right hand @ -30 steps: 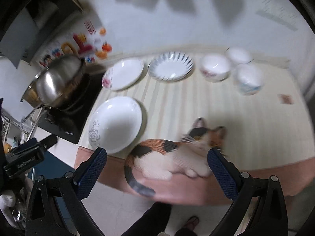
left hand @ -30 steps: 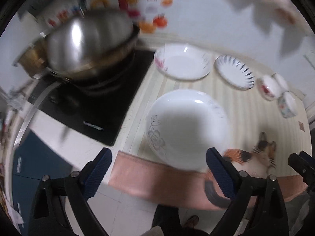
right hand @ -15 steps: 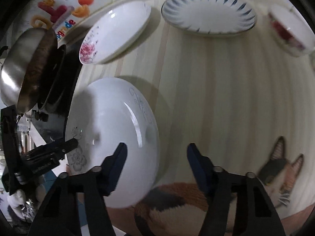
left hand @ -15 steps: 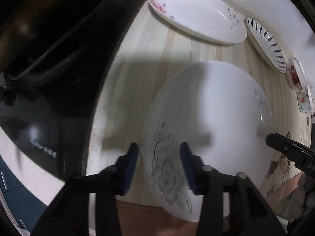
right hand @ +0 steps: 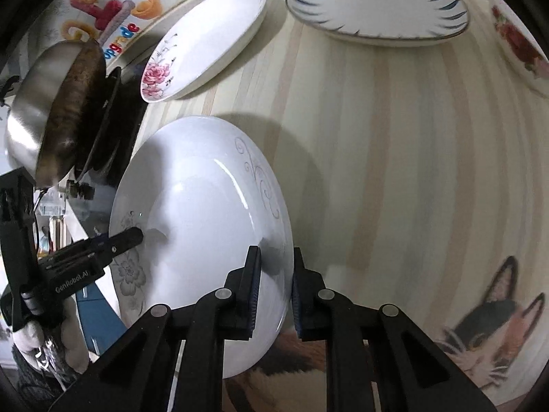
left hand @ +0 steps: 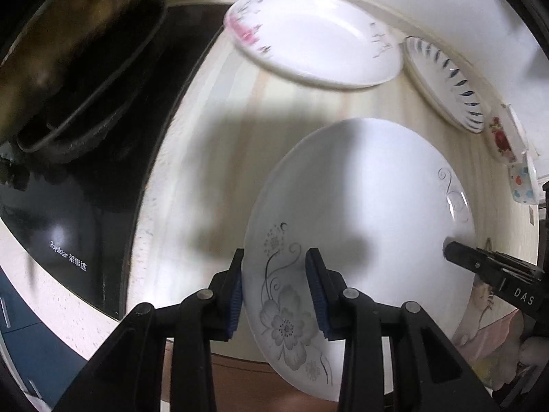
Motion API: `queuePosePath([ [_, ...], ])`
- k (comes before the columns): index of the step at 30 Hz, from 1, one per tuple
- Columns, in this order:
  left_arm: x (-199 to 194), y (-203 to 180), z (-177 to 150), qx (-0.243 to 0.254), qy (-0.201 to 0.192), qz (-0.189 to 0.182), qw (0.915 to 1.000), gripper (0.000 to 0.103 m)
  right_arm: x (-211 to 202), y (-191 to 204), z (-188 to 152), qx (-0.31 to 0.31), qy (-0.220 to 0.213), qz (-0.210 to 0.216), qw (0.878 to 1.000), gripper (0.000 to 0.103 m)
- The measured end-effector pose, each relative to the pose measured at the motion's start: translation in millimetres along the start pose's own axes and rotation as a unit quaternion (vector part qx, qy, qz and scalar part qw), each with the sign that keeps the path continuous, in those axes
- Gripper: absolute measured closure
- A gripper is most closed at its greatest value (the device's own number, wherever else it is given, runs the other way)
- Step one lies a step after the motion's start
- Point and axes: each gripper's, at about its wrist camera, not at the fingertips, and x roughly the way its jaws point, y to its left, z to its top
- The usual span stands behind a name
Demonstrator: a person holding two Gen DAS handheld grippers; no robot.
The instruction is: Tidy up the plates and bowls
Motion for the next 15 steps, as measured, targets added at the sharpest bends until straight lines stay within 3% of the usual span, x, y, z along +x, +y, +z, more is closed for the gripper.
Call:
queuePosePath([
  [8,-24.2,-70.7,7.2,0.027,-0.015,-0.008,0.9995,0.071,-58.7,-59.3,-7.7,0.007,-0.021,0.012,1.0,0.085],
  [15,-7.3,-119.2,12.6,0.056,-0.008,-0.013,0.9983,0.071,-92.2,-117.2,-16.8,0.023,-0.034,0.01,0.999,0.085],
])
